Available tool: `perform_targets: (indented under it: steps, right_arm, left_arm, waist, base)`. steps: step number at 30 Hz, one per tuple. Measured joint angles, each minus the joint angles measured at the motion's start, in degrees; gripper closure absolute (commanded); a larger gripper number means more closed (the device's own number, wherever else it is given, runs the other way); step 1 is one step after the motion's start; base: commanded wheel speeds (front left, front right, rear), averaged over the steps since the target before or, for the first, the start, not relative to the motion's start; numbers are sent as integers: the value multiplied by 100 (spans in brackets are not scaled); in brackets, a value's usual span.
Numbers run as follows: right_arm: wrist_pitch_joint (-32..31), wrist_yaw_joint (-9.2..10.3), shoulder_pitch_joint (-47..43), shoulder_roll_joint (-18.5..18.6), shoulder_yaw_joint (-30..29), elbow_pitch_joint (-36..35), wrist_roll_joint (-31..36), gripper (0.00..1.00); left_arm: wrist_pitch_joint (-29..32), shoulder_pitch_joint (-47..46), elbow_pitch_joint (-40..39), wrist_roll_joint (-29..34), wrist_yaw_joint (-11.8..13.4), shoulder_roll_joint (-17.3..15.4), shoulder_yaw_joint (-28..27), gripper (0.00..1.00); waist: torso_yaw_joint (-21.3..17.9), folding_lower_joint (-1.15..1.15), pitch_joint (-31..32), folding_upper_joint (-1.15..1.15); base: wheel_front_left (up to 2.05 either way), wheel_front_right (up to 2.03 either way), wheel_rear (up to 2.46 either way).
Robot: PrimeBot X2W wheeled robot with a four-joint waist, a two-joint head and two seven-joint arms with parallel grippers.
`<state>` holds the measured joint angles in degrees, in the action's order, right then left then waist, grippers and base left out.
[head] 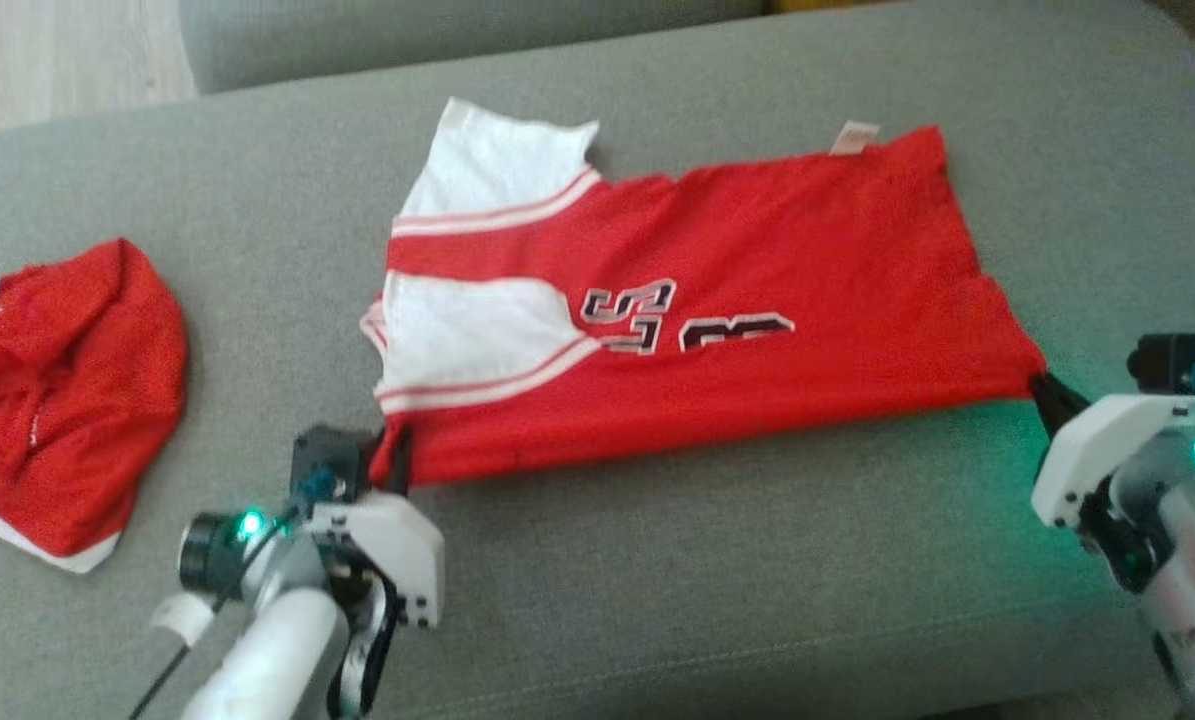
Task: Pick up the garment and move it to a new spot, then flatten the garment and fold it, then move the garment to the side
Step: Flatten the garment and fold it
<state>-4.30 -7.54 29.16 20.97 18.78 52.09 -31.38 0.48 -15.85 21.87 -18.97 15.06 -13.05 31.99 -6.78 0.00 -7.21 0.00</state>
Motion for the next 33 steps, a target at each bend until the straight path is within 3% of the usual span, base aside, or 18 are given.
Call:
perform_targets:
  steps: [7, 15, 16, 17, 18, 24, 29, 33]
  right_arm:
    - [-735, 0, -617, 500, 381, -633, -501, 100]
    - [-1349, 0, -1317, 744, 409, -1368, -933, 100]
    - [-1380, 0, -1376, 748, 372, -1433, -937, 62]
    - [-1366, 0, -1422, 754, 323, -1486, -929, 0]
    - [-1321, 0, -1455, 753, 250, -1545, -923, 0]
    - [-743, 0, -1465, 673, -281, -2042, -668, 0]
    - [197, 0, -1474, 349, -854, -2620, -136, 0]
    - [771, 0, -1479, -18, -1214, -3015, 368, 0]
  left_arm:
    - [203, 464, -224, -170, -97, -120, 101, 100]
    - [305, 797, -359, -310, -97, -189, 151, 100]
    - [307, 806, -359, -321, -97, -189, 157, 82]
    - [307, 813, -358, -333, -97, -189, 166, 39]
    - [304, 817, -356, -332, -92, -189, 170, 0]
    - [-231, 836, -422, -372, 132, -121, -74, 0]
    - [-1203, 834, -762, -581, 167, 145, -415, 0]
    - [-1429, 828, -979, -605, 166, 326, -644, 0]
  waist:
    - [-21, 0, 337, 0]
    - [-89, 0, 515, 0]
    - [-102, 0, 519, 0]
    - [-114, 0, 524, 0]
    - [-126, 0, 527, 0]
    - [-194, 0, 557, 0]
    - [-259, 0, 539, 0]
    - [-325, 0, 418, 0]
  base:
    - [0, 0, 0]
    - [0, 0, 0]
    - [0, 0, 0]
    - [0, 0, 0]
    - [0, 0, 0]
    - [0, 0, 0]
    - [0, 0, 0]
    - [0, 0, 0]
